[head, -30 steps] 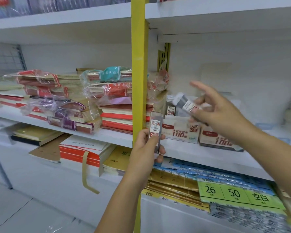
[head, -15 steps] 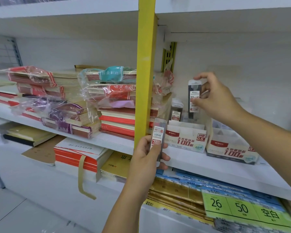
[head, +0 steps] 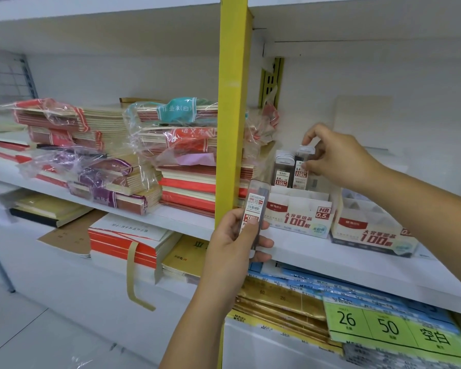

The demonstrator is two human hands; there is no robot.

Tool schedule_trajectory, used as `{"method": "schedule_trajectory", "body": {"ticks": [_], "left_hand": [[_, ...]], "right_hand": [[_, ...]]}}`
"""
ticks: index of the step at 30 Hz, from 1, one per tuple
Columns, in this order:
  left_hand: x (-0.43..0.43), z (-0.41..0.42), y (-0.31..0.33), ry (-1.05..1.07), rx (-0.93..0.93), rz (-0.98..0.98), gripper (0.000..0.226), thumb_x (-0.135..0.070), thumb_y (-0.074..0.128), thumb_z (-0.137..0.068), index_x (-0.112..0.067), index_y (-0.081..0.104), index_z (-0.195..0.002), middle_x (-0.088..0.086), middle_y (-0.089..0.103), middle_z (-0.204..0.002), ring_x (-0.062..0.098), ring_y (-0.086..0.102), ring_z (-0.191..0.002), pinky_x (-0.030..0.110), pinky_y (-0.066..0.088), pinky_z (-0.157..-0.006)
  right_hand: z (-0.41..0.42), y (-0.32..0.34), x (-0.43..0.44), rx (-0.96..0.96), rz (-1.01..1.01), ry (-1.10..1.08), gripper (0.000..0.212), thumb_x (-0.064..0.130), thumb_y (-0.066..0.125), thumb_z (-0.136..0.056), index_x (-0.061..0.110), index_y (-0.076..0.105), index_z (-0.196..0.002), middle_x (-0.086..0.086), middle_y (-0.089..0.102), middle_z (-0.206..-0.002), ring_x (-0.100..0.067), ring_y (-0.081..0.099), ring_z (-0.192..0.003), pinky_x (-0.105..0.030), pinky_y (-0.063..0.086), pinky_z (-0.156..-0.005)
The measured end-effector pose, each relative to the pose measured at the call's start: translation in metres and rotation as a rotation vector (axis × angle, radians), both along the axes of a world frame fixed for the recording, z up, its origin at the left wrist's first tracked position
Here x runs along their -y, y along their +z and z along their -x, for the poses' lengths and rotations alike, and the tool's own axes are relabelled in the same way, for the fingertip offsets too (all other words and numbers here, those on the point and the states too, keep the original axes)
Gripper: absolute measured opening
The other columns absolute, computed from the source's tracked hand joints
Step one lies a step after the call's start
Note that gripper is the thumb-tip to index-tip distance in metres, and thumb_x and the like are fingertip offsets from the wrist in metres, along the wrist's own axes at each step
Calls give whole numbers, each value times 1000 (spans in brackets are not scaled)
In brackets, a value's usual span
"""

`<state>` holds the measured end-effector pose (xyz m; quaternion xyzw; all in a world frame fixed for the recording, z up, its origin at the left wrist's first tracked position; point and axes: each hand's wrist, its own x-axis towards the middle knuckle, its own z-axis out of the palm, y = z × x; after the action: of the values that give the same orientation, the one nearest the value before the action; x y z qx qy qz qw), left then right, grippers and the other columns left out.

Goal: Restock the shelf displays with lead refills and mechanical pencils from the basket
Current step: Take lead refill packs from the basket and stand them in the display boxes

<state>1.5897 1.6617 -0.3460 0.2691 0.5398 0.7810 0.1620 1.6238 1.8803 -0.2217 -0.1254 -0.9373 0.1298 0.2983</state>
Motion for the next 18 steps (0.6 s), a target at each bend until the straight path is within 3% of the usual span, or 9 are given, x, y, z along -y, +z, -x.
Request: {"method": "schedule_trajectory", "body": {"ticks": [4,6,8,11,14,16,18], "left_hand": [[1,0,0,-9,-14,-9,15,-27,58,-100,-35,70,-105,-6,76,-96,12,74,-77,22,58,-62],[3,-1,1,-24,-17,-8,20,-29,59,-98,-43,72,-97,-5,76,-98,14,75,-80,22,59,-62],[4,-2,2,-28,-28,5,23,-29,59,-98,-47,72,-94,-5,77,-99,14,75,-81,22,58,-62],[4,-3,3,-20,-73,21,19,-29,58,-100,-43,69,-103,-6,77,-98,9,72,-75,18,54,-58],[2,-7,4,-55,-127,35,19,-26,57,-101,-39,69,-109,-5,76,-97,7,67,-71,17,50,-55],[0,-9,3,-93,-147,39,19,-23,60,-100,-34,71,-110,-4,76,-96,7,64,-70,18,48,-53],[0,-11,3,-109,-139,36,20,-19,65,-96,-29,71,-112,-7,75,-92,8,68,-70,17,49,-55]], "right_hand": [[1,-3,-5,-6,-424,-135,14,28,72,-85,28,67,-98,3,53,-90,-19,51,-89,-29,34,-65],[0,0,-5,-1,-524,-175,19,29,68,-88,23,72,-106,0,46,-90,-25,48,-95,-31,32,-68],[-5,-1,-2,34,-540,-202,26,29,62,-93,20,70,-115,-6,51,-97,-27,47,-101,-33,36,-73],[-25,-7,22,-78,-271,-59,26,33,52,-96,26,67,-117,4,59,-103,-13,51,-99,-29,41,-81],[-51,-18,55,-57,134,220,26,44,51,-90,43,63,-113,27,63,-95,7,58,-87,-20,47,-73],[-62,-28,66,18,278,329,28,38,60,-89,45,62,-116,20,65,-99,2,61,-89,-23,52,-73],[-68,-38,67,-34,359,357,27,19,67,-88,36,66,-109,6,67,-93,-11,65,-84,-27,56,-71]]}}
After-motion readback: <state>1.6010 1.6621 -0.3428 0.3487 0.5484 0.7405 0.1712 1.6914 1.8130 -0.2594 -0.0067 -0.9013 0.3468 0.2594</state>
